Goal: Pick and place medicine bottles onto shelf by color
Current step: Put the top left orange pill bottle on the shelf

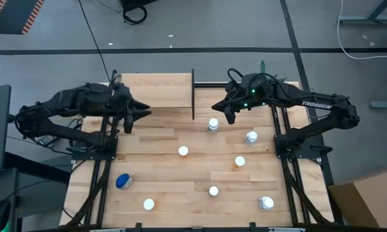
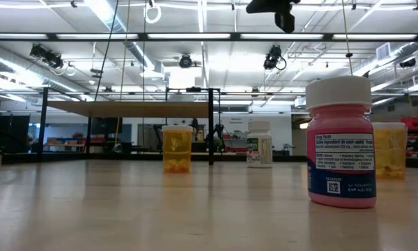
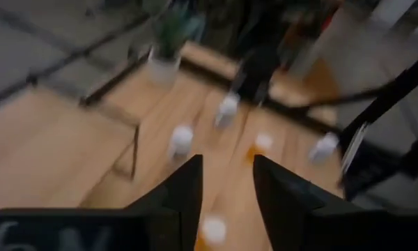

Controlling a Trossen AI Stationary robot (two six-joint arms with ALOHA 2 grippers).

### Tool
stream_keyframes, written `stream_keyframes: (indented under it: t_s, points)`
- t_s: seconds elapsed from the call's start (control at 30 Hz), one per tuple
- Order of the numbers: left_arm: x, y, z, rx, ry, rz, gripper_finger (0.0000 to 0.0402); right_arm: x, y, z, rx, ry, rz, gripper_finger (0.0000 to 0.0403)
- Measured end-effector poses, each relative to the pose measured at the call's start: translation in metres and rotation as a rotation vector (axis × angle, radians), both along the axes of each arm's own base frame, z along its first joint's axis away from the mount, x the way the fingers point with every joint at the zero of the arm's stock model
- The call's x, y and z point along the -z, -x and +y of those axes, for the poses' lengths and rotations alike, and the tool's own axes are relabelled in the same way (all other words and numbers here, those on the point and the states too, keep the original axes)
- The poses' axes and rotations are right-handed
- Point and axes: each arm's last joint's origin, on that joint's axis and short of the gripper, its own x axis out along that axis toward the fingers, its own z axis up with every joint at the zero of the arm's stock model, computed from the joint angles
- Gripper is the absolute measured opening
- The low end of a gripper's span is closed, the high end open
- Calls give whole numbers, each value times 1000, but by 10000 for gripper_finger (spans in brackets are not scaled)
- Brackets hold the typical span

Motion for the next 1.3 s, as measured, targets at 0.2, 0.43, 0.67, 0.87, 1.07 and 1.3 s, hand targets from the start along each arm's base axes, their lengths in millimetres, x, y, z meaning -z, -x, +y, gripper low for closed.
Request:
stream_keyframes:
  t_s: [0.2,0.43,0.67,0.87,1.07,1.3]
  points:
    - [33,12,-2,-51,146,386,200,1,0,-1,25,16,12,17]
    - [50,11,-12,75,288,650,240,1,0,-1,34,21,12,18]
    - [62,-2,-30,-16,430,789,256,1,0,-1,33,22,12,18]
    - [73,-23,-41,-143,487,824,261,1,0,-1,33,25,13,18]
    - [84,-78,-43,-138,408,606,261,1,1,-1,14,59,16,18]
    - [123,-149,-44,-19,326,539,261,11,7,0,-38,33,135,18]
